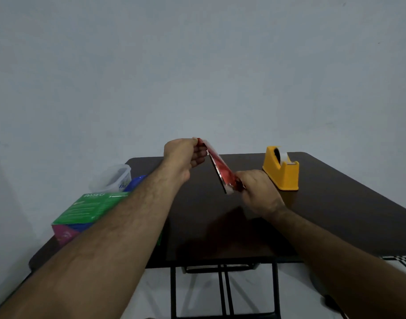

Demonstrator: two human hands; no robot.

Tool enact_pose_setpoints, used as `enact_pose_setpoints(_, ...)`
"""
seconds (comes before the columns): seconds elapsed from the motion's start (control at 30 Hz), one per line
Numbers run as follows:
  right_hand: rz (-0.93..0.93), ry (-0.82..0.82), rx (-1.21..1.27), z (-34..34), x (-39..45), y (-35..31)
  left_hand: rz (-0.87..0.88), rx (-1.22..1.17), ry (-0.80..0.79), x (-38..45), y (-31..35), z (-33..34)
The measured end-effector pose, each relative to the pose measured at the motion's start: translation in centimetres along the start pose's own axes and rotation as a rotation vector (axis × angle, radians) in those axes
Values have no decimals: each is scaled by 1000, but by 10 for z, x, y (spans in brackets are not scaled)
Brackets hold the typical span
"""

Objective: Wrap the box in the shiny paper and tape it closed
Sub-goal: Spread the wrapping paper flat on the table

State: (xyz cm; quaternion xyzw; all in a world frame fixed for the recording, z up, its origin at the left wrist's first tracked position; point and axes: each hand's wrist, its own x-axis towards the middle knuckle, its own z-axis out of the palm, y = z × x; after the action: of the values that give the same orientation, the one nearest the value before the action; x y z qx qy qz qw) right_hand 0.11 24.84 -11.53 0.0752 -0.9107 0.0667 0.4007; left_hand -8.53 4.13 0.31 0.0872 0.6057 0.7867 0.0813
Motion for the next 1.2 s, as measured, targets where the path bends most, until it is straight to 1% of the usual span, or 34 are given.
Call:
enact_pose_setpoints(0.1, 58, 38, 48, -5, 3, 0, 38, 141, -20, 5, 5, -7)
enact_pose_setpoints(0.13, 90, 51, 81, -7, 4, 0, 79, 246, -4, 8, 4, -9)
enact_pose_setpoints(0.2, 146, 66, 179, -9, 7, -1, 263, 555, 39, 11, 4, -12)
enact_pose_setpoints(0.23, 158, 73, 215, -11, 10, -1, 372, 684, -2, 9, 4, -13)
enact_pose_setpoints(0.27, 160, 85, 230, -13, 13, -1, 452, 786, -89, 7, 6, -13)
enact_pose_setpoints(0.3, 161, 90, 221, -15, 15, -1, 493, 863, -190, 5, 7, -13)
enact_pose_setpoints(0.33, 160, 80, 201, -17, 17, -1, 495, 931, -279, 4, 9, -13)
enact_pose_setpoints(0.4, 156, 27, 150, -23, 21, 1, 456, 1044, -394, 2, 13, -11)
enact_pose_setpoints(0.43, 157, 5, 129, -26, 23, 2, 460, 1084, -427, 3, 14, -10)
enact_pose_setpoints(0.5, 153, -5, 88, -31, 23, 5, 495, 1125, -421, 6, 12, -5)
enact_pose_setpoints(0.53, 151, 0, 72, -33, 23, 6, 510, 1106, -397, 7, 12, -3)
enact_pose_setpoints(0.6, 162, 23, 39, -37, 23, 9, 475, 1000, -320, 11, 8, -1)
enact_pose_setpoints(0.67, 162, 70, 12, -42, 21, 10, 392, 867, -209, 19, 1, -1)
enact_pose_setpoints(0.77, 100, 138, -68, -45, 13, 12, 267, 652, -59, 29, -8, -4)
enact_pose_setpoints(0.87, -71, 155, -171, -47, 8, 21, 128, 355, 42, 43, -10, -2)
enact_pose_setpoints(0.93, -236, 117, -216, -48, 2, 24, 55, 235, 68, 50, -8, 1)
enact_pose_setpoints(1.03, -461, 22, -319, -51, -8, 23, 10, 175, 105, 61, -7, 4)
enact_pose_setpoints(1.13, -668, -48, -385, -57, -12, 18, 5, 151, 145, 73, -7, 8)
enact_pose_setpoints(1.2, -757, -97, -401, -63, -13, 13, 11, 142, 169, 82, -8, 8)
